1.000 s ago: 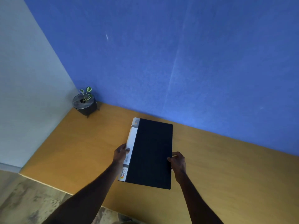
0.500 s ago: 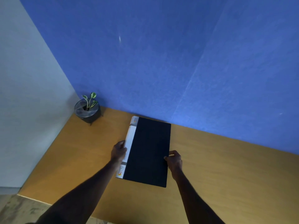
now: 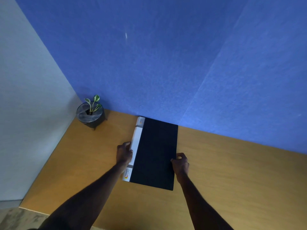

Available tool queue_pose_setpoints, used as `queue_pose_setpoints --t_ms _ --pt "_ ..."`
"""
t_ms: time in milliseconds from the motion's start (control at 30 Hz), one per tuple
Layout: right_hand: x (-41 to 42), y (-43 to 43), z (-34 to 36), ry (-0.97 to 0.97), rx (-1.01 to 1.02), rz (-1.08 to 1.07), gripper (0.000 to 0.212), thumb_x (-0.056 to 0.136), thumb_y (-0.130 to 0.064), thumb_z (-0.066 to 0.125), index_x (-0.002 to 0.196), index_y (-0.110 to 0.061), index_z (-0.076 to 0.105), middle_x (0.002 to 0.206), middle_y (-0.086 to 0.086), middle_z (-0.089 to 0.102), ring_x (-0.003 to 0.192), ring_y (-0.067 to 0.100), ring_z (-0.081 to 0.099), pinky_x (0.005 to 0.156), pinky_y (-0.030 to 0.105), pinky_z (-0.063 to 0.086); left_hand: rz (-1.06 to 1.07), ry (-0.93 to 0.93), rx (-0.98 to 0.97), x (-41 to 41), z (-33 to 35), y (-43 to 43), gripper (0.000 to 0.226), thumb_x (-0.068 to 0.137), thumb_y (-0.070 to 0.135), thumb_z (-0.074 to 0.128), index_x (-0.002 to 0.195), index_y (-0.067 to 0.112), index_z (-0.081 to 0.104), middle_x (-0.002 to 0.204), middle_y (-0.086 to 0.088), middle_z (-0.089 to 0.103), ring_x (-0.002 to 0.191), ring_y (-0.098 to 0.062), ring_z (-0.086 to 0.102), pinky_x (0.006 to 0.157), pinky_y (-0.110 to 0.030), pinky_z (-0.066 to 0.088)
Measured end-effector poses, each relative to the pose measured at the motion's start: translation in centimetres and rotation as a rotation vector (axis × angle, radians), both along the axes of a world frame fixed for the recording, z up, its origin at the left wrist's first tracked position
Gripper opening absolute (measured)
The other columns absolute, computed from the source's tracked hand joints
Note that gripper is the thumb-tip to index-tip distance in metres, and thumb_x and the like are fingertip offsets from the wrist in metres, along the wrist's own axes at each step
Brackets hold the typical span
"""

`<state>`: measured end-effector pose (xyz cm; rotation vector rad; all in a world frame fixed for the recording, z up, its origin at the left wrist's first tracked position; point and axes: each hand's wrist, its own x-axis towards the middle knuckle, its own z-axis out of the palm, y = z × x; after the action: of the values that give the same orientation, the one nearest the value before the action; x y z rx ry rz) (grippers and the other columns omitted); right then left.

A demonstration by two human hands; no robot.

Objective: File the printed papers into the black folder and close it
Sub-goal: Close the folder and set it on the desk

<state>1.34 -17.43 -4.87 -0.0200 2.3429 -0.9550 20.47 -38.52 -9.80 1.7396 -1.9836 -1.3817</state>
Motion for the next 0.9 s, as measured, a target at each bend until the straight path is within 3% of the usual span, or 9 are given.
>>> queue_pose_setpoints --t_ms 133,333,500,667,900 --pt "0.2 -0.1 -0.4 0.017 0.035 -0.015 0.031 0.092 -0.017 0.072 0.12 -0.02 0.06 0.103 0.008 0.071 0.089 0.031 0.069 0.076 0.047 0.065 -0.033 -0.045 -0.041 -0.2 2.4 0.9 0.05 0.097 0.009 0.068 0.145 0.019 0.062 0.134 -0.016 0.058 0.115 -0.035 0.065 0.1 -0.051 0.059" --pt "0.8 0.0 -0.4 0.123 0.053 0.063 0.024 0.094 -0.017 0.071 0.117 -0.013 0.064 0.11 0.012 0.077 0.089 0.031 0.071 0.069 0.036 0.058 -0.121 -0.1 -0.154 -0.4 2.5 1.5 0.057 0.1 0.01 0.068 0.153 0.022 0.053 0.139 -0.02 0.055 0.12 -0.039 0.063 0.098 -0.051 0.06" --pt "1.1 0.2 0.4 0.215 0.131 0.155 0.031 0.095 -0.018 0.073 0.123 -0.008 0.063 0.125 0.014 0.06 0.104 0.041 0.067 0.072 0.037 0.047 -0.143 -0.116 -0.194 -0.7 3.2 1.8 0.056 0.101 0.012 0.067 0.154 0.023 0.052 0.141 -0.02 0.055 0.123 -0.038 0.062 0.097 -0.048 0.06" --pt "1.0 0.4 0.1 0.249 0.101 0.289 0.038 0.094 -0.017 0.071 0.13 -0.012 0.061 0.131 0.01 0.059 0.105 0.035 0.069 0.069 0.04 0.057 -0.194 -0.131 -0.24 -0.5 2.9 2.4 0.058 0.101 0.012 0.067 0.156 0.019 0.051 0.145 -0.016 0.056 0.132 -0.038 0.057 0.104 -0.049 0.054" --pt "1.1 0.5 0.0 0.254 0.139 0.475 0.056 0.096 -0.02 0.07 0.149 -0.013 0.052 0.14 0.007 0.049 0.122 0.032 0.062 0.081 0.04 0.062 -0.22 -0.157 -0.236 -0.5 3.5 3.3 0.067 0.102 0.012 0.064 0.164 0.016 0.04 0.154 -0.017 0.048 0.14 -0.038 0.051 0.11 -0.049 0.05"
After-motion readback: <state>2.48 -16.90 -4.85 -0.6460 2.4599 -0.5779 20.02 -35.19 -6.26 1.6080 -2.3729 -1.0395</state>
